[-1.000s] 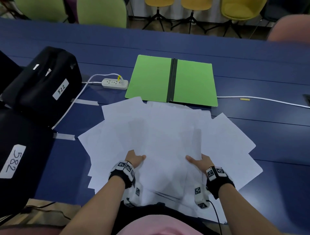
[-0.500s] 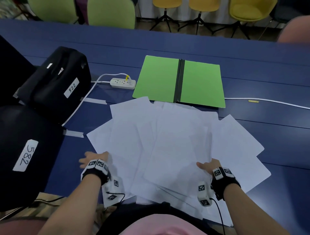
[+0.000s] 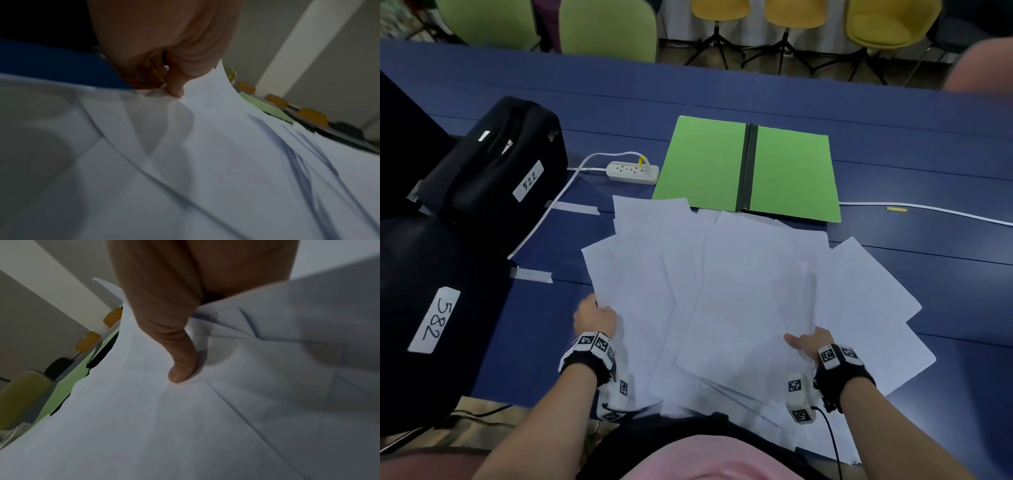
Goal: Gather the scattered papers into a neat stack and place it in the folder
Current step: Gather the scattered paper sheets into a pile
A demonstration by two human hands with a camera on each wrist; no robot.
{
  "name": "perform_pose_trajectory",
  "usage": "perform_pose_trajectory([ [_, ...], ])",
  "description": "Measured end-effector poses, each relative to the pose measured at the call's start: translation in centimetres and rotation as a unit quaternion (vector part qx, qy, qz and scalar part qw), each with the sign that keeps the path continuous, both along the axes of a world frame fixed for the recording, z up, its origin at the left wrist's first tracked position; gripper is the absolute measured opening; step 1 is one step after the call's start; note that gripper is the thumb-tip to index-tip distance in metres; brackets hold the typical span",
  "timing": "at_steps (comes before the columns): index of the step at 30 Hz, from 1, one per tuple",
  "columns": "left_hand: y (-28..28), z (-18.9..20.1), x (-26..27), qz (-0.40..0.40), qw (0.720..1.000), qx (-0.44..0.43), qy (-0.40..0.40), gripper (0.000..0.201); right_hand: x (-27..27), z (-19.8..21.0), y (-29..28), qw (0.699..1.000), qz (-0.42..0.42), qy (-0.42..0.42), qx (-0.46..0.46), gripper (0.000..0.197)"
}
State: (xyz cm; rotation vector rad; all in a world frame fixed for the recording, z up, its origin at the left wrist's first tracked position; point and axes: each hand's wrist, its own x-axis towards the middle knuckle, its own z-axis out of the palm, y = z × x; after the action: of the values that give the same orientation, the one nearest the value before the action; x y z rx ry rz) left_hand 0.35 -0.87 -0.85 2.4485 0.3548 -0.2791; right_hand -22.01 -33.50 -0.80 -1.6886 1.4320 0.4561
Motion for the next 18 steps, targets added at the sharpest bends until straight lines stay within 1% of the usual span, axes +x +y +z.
perform_pose_trajectory([
  [4,-0.1,0.3,-0.3,-0.025,0.999,-0.016,-0.044,0.009,0.2,0.0,0.1,1.000,0.003,-0.002,-0.009,0.053],
  [7,-0.1,-0.2,-0.2,-0.041,0.999,-0.005,-0.031,0.008,0.5,0.2,0.1,1.000,-0.009,-0.017,-0.012,0.048],
  [8,0.0,-0.4,0.1,-0.024,1.000,-0.011,-0.011,0.010,0.5,0.3,-0.1,0.999,-0.023,-0.027,-0.012,0.046],
  [10,0.6,-0.7,0.6,0.024,0.999,-0.031,0.022,0.025,0.4,0.5,-0.5,0.998,-0.042,-0.039,-0.026,0.044],
  [12,1.1,-1.2,1.3,0.047,0.997,-0.050,0.031,0.034,0.1,0.6,-0.8,0.997,-0.054,-0.054,-0.034,0.043],
  [14,1.1,-1.2,1.7,0.034,0.995,-0.068,0.064,0.027,0.3,0.8,-0.5,0.995,-0.057,-0.078,-0.035,0.039],
  [16,0.4,-0.5,1.9,0.048,0.988,-0.125,0.076,0.019,0.7,1.0,0.1,0.995,-0.035,-0.092,-0.032,0.039],
  [17,0.0,0.0,2.0,0.069,0.982,-0.159,0.080,0.022,0.9,1.0,0.5,0.995,-0.024,-0.096,-0.026,0.041],
  [18,-0.5,0.6,1.9,0.098,0.971,-0.194,0.101,0.035,1.0,0.9,0.9,0.995,-0.020,-0.098,-0.019,0.042],
])
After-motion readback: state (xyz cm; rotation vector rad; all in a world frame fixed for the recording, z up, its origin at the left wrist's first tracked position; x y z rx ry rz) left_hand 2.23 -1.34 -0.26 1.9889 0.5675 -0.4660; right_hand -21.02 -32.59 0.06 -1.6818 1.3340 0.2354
